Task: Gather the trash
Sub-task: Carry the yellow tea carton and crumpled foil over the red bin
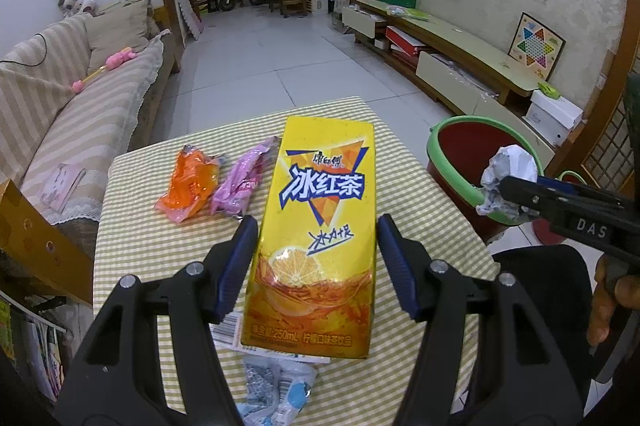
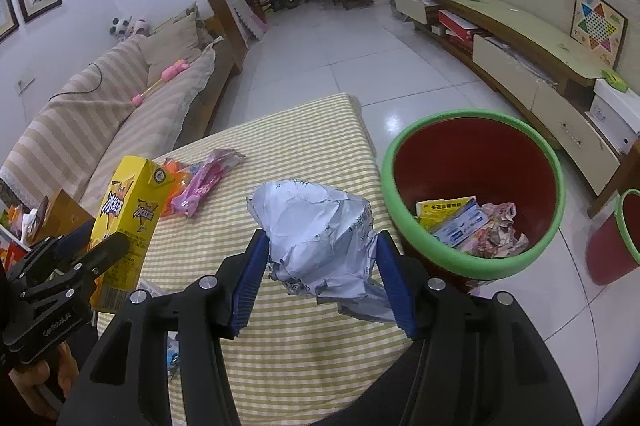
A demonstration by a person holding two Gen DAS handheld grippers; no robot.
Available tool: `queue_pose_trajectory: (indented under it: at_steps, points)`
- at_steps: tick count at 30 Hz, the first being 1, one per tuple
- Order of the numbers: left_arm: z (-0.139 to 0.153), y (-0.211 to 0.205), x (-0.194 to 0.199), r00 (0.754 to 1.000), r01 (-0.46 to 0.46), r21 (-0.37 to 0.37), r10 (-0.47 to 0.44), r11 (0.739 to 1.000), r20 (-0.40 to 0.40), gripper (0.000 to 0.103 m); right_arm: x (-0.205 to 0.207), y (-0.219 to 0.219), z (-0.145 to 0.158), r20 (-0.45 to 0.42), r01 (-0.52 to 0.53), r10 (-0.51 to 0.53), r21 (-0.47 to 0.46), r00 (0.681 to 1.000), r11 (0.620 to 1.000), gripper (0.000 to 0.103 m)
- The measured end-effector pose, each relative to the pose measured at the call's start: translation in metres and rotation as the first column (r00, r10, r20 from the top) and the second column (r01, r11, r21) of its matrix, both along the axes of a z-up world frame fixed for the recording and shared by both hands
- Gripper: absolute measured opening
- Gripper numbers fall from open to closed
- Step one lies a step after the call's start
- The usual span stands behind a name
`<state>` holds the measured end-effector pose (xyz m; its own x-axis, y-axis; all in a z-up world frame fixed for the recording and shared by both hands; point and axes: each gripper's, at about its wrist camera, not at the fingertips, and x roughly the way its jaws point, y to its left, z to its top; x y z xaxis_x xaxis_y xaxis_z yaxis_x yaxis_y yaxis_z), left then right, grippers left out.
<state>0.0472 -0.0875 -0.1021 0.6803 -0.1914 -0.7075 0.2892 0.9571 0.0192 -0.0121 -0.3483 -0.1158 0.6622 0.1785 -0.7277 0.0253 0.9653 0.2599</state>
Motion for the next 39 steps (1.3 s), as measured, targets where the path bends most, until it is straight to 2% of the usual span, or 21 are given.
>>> queue_pose_trajectory:
  at_steps: [18, 26, 39]
  points:
    - [-0.011, -0.029, 0.013, 0.997, 0.074, -0.025, -0.075, 0.997, -0.036, 0.059, 0.002, -0.042, 0.004, -0.007, 0.087, -0.087, -0.018, 0.996, 0.996, 0.054]
    - [-0.013, -0.034, 0.021, 0.996, 0.074, -0.016, -0.075, 0.997, -0.044, 0.059, 0.006, -0.058, 0.008, 0.014, 0.121, -0.121, -0.001, 0.993, 0.993, 0.054]
    - [-0.026, -0.047, 0.029, 0.992, 0.099, -0.028, -0.101, 0.995, -0.077, 0.059, 0.011, -0.077, 0.004, -0.002, 0.148, -0.148, -0.034, 0.989, 0.988, 0.054]
